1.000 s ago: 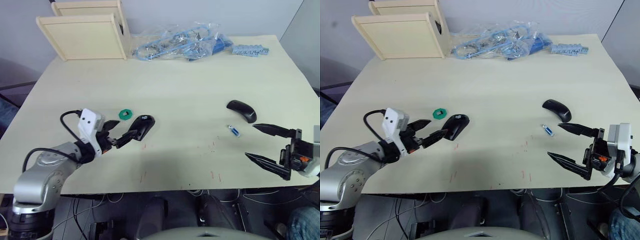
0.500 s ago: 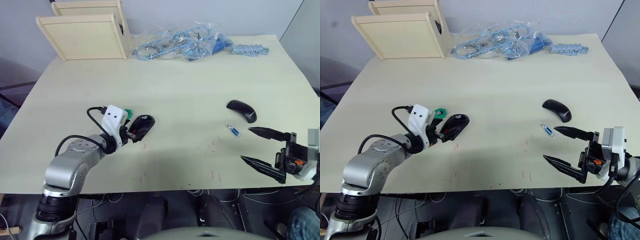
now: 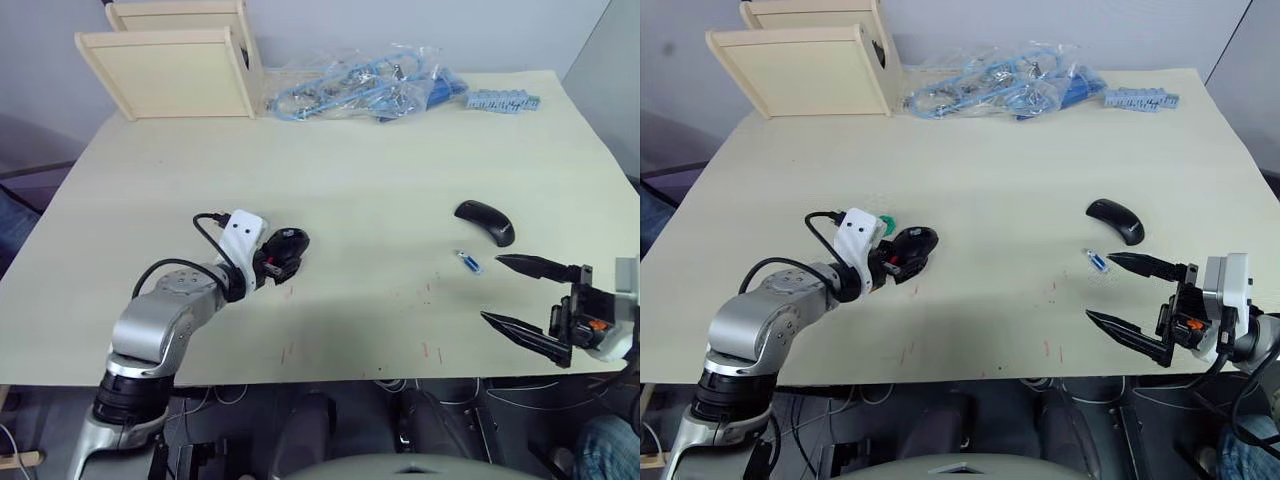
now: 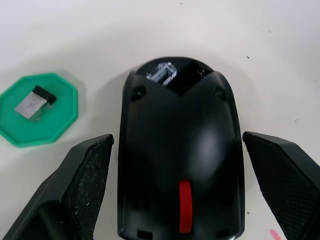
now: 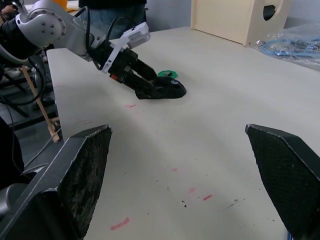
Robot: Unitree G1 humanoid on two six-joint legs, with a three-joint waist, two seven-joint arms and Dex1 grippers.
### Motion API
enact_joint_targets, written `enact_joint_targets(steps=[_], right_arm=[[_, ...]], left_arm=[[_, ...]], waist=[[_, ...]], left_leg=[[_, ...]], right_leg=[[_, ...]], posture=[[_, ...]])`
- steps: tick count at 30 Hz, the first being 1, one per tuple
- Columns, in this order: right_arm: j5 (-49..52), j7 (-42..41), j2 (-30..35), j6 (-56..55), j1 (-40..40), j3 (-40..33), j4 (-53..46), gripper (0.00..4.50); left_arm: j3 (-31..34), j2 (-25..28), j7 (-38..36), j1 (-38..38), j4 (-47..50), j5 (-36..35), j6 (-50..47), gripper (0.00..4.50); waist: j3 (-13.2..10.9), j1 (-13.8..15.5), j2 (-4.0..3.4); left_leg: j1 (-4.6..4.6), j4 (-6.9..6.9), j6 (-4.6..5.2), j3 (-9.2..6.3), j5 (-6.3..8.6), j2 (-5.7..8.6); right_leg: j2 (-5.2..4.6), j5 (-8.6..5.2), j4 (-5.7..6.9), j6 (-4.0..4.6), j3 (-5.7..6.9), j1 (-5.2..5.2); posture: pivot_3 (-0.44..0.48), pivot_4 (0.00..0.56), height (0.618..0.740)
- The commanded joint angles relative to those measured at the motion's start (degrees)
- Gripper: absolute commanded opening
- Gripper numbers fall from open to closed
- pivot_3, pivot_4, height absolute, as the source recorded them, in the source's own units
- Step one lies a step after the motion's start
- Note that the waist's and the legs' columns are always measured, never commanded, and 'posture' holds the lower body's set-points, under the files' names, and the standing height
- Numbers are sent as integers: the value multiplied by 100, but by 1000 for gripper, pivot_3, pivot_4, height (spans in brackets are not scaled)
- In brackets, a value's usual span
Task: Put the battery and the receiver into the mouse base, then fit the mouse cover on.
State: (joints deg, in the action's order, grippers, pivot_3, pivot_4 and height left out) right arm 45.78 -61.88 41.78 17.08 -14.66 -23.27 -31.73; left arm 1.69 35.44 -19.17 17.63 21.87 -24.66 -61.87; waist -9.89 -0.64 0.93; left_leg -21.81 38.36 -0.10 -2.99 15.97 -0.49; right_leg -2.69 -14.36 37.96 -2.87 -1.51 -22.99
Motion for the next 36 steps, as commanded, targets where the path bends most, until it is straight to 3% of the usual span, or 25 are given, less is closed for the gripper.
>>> enact_joint_targets(steps=[1,12,15,21,26,30,36], right_arm=[[132,57,28,-20,-30,-163,-266,4500],[194,202,80,66,-1,-162,-355,4500],[194,238,89,71,21,-127,-356,4500],[198,275,78,106,40,-88,-366,4500],[205,290,76,139,37,-97,-380,4500],[200,316,109,196,-73,-156,-410,4500],[164,592,239,519,-318,-259,-524,4500]], left_arm=[[-74,15,18,247,-7,96,-195,4417],[-94,-302,177,548,-150,173,-597,4417],[-73,-357,208,536,-119,221,-618,3102],[-54,-208,38,383,89,199,-568,2953],[85,101,-694,215,283,-143,-269,2953],[-523,960,-2569,-154,558,-328,1060,2953],[-1172,1063,-3251,-16,273,135,2137,2953]], waist=[[0,0,0],[-2,-1,3],[-2,-1,3],[-2,-7,3],[-2,-4,4],[-4,-2,4],[-5,37,4]], left_leg=[[0,0,0,0,0,0],[-1,0,0,-2,0,1],[-1,0,0,-3,0,1],[0,0,0,-3,0,1],[0,0,0,-3,0,1],[-2,-1,-1,-1,0,0],[-2,1,0,4,0,2]], right_leg=[[0,0,0,0,0,0],[-1,0,0,0,1,0],[-1,0,0,0,1,0],[-1,0,1,0,0,0],[-1,0,1,0,0,-1],[-1,-1,-2,1,1,-1],[-4,-1,-4,0,-1,0]], posture=[[0,150,740],[0,150,740],[0,150,740],[0,150,740],[0,150,740],[0,150,740],[0,150,740]])
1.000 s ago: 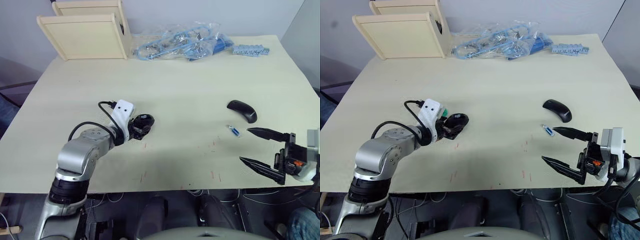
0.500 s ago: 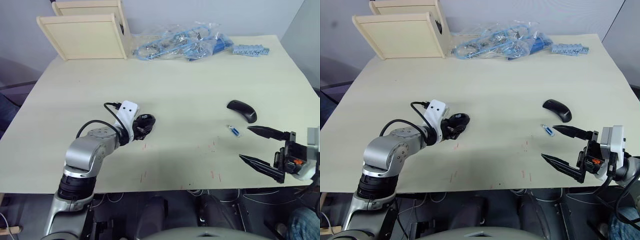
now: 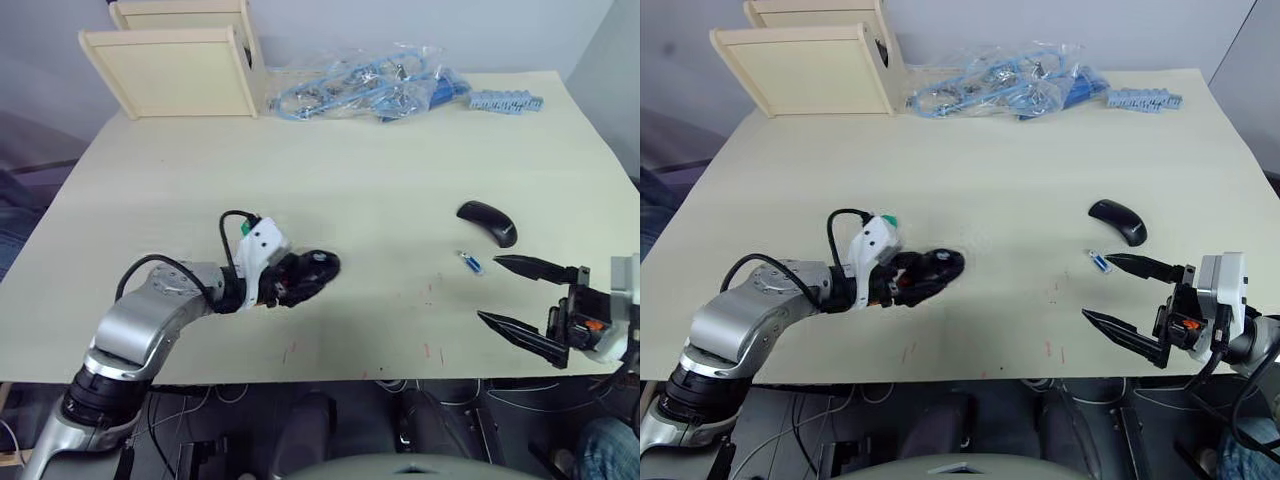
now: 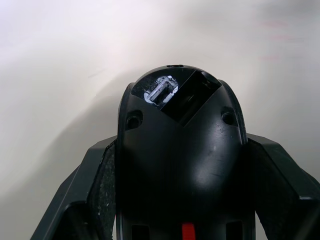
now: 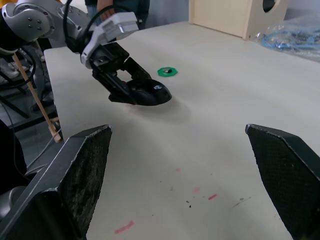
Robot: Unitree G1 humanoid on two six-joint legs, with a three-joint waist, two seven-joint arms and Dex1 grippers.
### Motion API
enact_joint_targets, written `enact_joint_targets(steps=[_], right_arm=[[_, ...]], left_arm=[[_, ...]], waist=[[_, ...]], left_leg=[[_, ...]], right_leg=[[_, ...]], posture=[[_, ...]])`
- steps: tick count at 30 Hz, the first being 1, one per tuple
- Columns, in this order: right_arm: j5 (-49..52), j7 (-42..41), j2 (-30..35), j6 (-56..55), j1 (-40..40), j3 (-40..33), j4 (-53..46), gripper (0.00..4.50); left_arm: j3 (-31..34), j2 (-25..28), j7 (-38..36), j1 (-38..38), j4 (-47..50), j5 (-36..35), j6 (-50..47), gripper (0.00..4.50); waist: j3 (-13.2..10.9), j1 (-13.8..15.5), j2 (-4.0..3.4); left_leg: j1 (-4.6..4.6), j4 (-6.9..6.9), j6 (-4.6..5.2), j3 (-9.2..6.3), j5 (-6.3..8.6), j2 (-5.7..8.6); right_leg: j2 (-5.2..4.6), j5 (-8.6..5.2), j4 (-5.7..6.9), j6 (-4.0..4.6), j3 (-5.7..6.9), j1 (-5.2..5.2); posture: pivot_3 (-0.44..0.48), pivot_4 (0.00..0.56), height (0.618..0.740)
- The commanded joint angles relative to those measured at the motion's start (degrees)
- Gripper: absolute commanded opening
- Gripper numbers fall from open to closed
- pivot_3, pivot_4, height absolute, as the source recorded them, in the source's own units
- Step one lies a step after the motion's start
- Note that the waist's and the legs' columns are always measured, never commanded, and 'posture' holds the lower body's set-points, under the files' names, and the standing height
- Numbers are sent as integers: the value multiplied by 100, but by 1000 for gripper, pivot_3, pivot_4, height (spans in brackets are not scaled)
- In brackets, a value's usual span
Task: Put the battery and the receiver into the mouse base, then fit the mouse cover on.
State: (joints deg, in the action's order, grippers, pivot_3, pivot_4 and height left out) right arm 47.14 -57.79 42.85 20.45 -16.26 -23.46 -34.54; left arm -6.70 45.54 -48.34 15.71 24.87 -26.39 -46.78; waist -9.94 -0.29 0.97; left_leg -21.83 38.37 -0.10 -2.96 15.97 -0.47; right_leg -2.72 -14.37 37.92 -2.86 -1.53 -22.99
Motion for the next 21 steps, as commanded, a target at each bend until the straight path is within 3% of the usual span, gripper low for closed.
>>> enact_joint_targets(steps=[1,6,13,21], right_arm=[[7,256,169,267,-244,-278,-285,4500],[65,319,227,348,-462,-527,-371,4500],[115,-216,350,294,-1059,-1143,-471,4500],[-33,-323,357,284,-1162,-1311,-468,4500]], left_arm=[[-485,6,-386,279,-97,408,731,2953],[-898,-113,-617,595,-200,614,840,2953],[-1557,-375,-756,979,-540,1234,1246,2953],[-1912,-664,-820,1123,-1010,1729,1462,2953]], waist=[[0,8,0],[-2,-29,3],[-2,-19,2],[-3,-33,5]], left_leg=[[0,0,0,0,0,0],[-2,0,1,0,0,0],[-3,1,1,-2,0,0],[-1,2,2,-1,0,-1]], right_leg=[[0,0,0,0,0,0],[2,0,1,-1,0,0],[4,0,2,-1,1,0],[5,0,3,-2,0,0]], posture=[[0,150,740],[0,150,740],[0,150,740],[0,150,740]])
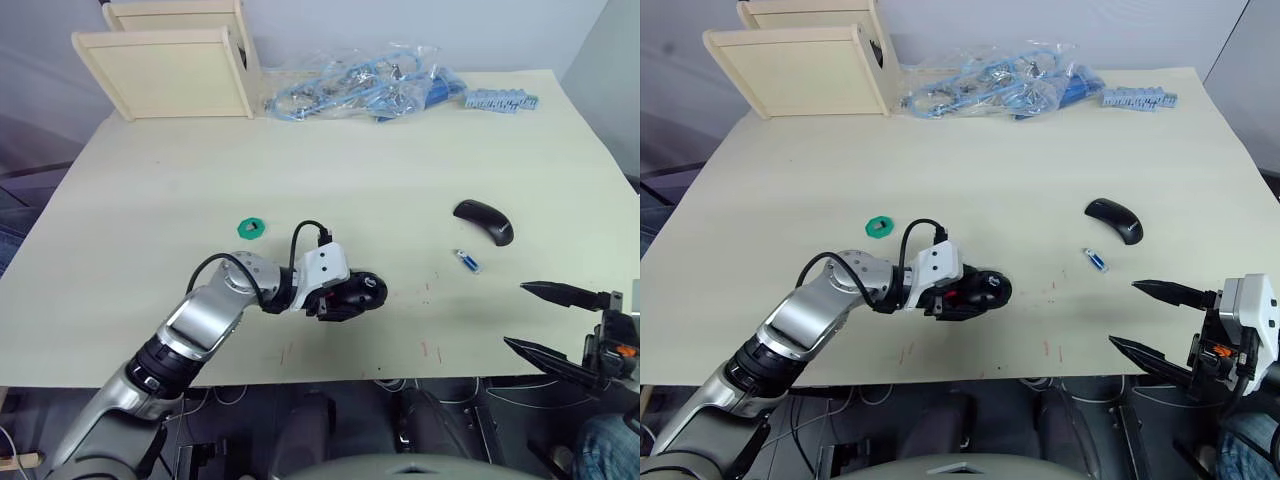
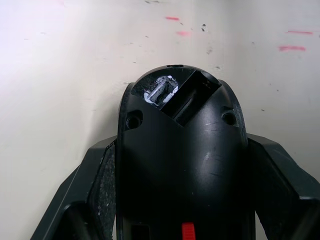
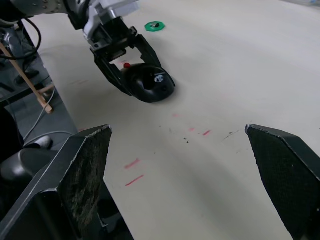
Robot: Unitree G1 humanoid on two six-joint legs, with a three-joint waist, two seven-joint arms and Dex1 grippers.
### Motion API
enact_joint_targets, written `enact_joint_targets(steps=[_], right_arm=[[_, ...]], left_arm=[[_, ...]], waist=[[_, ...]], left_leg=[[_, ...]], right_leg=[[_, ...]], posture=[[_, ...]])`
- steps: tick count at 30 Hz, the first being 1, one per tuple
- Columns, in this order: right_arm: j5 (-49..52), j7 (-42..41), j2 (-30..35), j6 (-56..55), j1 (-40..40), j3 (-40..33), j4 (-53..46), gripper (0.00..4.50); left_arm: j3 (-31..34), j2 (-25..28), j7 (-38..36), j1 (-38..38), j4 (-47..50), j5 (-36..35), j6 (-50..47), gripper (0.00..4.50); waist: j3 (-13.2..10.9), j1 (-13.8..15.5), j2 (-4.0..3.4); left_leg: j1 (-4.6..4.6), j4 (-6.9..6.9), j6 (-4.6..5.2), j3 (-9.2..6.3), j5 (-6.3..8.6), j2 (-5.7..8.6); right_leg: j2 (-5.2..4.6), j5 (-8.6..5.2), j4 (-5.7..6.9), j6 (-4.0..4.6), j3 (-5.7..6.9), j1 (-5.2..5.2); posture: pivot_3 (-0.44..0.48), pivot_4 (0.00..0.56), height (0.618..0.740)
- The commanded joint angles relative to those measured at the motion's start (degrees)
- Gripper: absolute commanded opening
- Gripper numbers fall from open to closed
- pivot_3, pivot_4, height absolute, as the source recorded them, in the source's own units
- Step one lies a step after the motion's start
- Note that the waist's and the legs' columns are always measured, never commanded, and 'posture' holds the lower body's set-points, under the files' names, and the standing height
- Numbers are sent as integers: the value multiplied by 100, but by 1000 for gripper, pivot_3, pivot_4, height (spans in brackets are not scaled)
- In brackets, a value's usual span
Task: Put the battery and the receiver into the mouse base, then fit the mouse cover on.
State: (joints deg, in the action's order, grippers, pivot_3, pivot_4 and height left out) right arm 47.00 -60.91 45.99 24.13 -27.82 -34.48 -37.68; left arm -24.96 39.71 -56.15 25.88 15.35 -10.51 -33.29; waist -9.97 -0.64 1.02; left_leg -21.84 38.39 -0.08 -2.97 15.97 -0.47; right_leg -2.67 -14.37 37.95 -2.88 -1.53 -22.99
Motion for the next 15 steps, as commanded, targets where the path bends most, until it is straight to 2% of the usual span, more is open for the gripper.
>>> enact_joint_targets(steps=[1,7,9,15], right_arm=[[-29,25,35,-74,9,-206,-162,4500],[-548,801,99,188,370,148,-203,4500],[-1013,1289,349,541,534,402,-305,4500],[-942,2076,745,1821,1666,1305,-116,4500]], left_arm=[[-106,-116,-45,102,-94,182,117,2953],[-200,-89,-160,24,-174,441,119,2953],[-194,-85,-192,19,-188,493,142,2953],[-195,-132,-235,41,-233,576,136,2953]], waist=[[1,3,-1],[2,4,-2],[4,-5,-5],[5,-8,-7]], left_leg=[[0,0,0,0,0,0],[1,0,0,0,0,1],[2,0,0,0,0,1],[3,0,0,2,0,0]], right_leg=[[0,0,0,0,0,0],[-1,0,0,0,0,1],[-1,0,1,0,-1,1],[1,0,1,0,-3,1]], posture=[[0,150,740],[0,150,740],[0,150,740],[0,150,740]])
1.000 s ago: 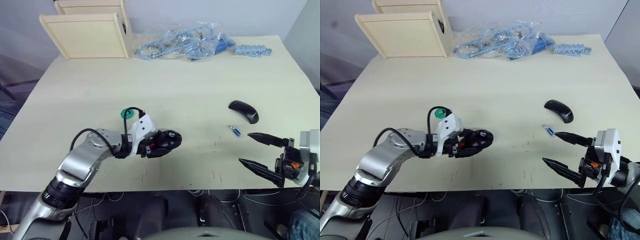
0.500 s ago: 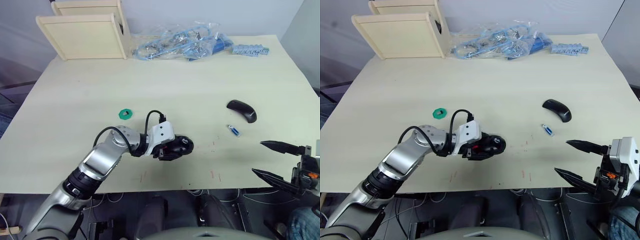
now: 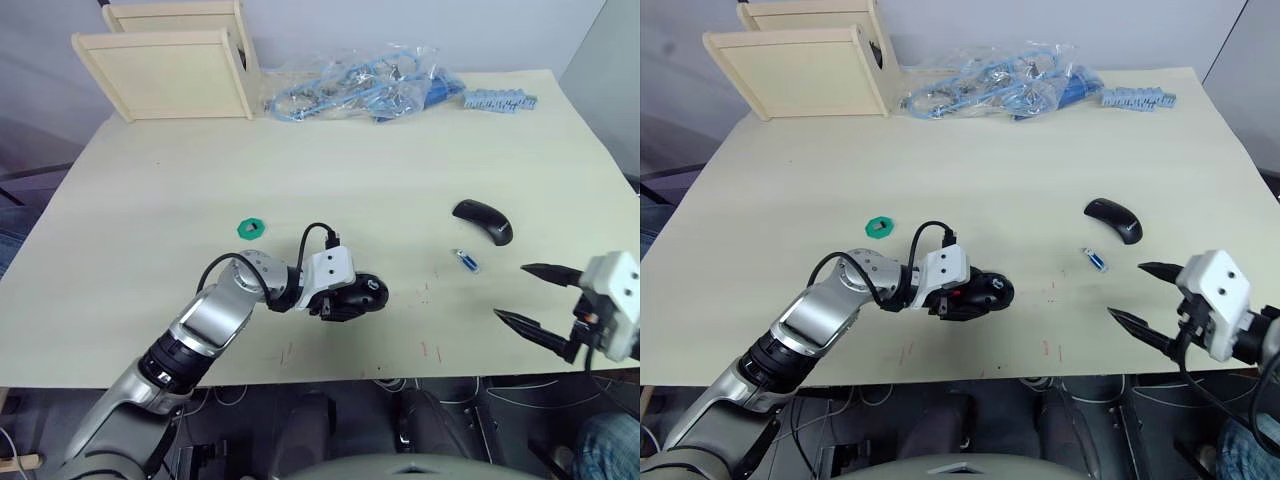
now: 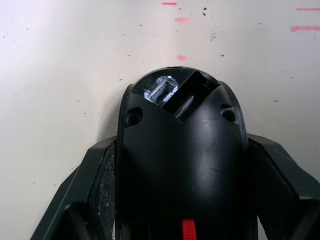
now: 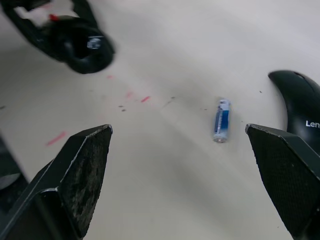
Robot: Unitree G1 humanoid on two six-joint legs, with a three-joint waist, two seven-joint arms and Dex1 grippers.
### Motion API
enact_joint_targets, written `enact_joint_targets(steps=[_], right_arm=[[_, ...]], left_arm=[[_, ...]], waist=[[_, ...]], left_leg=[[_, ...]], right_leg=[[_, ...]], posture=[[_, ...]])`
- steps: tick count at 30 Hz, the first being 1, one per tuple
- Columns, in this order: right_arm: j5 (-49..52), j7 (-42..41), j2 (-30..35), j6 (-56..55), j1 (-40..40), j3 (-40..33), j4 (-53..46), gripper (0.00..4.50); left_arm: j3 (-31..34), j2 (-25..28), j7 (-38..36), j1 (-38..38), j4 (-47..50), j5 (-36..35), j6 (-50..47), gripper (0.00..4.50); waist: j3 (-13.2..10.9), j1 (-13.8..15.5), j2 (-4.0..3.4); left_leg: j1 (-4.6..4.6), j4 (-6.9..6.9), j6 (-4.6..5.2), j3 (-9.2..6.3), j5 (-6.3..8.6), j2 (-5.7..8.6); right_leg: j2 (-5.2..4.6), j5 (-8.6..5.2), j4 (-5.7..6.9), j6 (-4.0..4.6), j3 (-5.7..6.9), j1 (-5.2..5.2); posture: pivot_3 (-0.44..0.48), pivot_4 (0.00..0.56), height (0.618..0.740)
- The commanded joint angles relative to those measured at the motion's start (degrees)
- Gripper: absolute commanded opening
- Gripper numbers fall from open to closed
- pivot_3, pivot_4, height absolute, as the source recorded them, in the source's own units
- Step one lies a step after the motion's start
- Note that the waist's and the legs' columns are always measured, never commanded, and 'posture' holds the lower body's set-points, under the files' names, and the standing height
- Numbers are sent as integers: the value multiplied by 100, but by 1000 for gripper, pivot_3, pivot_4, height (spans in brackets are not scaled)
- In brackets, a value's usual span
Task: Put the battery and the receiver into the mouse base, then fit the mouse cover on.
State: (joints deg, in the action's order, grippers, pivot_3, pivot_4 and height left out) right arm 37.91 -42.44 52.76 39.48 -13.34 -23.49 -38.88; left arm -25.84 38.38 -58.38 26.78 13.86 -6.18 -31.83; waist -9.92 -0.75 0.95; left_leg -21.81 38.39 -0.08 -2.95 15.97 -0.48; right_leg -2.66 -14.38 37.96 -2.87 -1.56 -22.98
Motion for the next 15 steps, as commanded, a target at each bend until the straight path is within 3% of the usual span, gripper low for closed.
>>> enact_joint_targets(steps=[1,7,13,15], right_arm=[[-29,363,-12,420,443,382,114,4500],[-869,994,-639,340,1401,1634,1145,4500],[-1314,1215,-1250,4,1770,1938,1839,4500],[-1373,1214,-1376,-52,1722,1972,1941,3843]], left_arm=[[-105,-7,-12,-48,-96,154,-10,2953],[-50,-103,2,-82,-142,142,-18,2953],[-6,-140,1,-149,-94,111,-21,2953],[14,-150,19,-186,-68,98,-43,2953]], waist=[[0,6,3],[6,12,10],[7,7,3],[8,8,2]], left_leg=[[-2,0,0,-2,0,0],[-2,2,0,-1,0,3],[-3,2,0,-3,0,4],[-2,1,0,-6,0,3]], right_leg=[[0,0,-1,0,2,0],[-2,0,-1,-1,1,0],[-3,1,1,-2,3,-1],[-2,1,1,-1,5,-1]], posture=[[0,150,740],[0,150,740],[0,150,740],[0,150,740]])
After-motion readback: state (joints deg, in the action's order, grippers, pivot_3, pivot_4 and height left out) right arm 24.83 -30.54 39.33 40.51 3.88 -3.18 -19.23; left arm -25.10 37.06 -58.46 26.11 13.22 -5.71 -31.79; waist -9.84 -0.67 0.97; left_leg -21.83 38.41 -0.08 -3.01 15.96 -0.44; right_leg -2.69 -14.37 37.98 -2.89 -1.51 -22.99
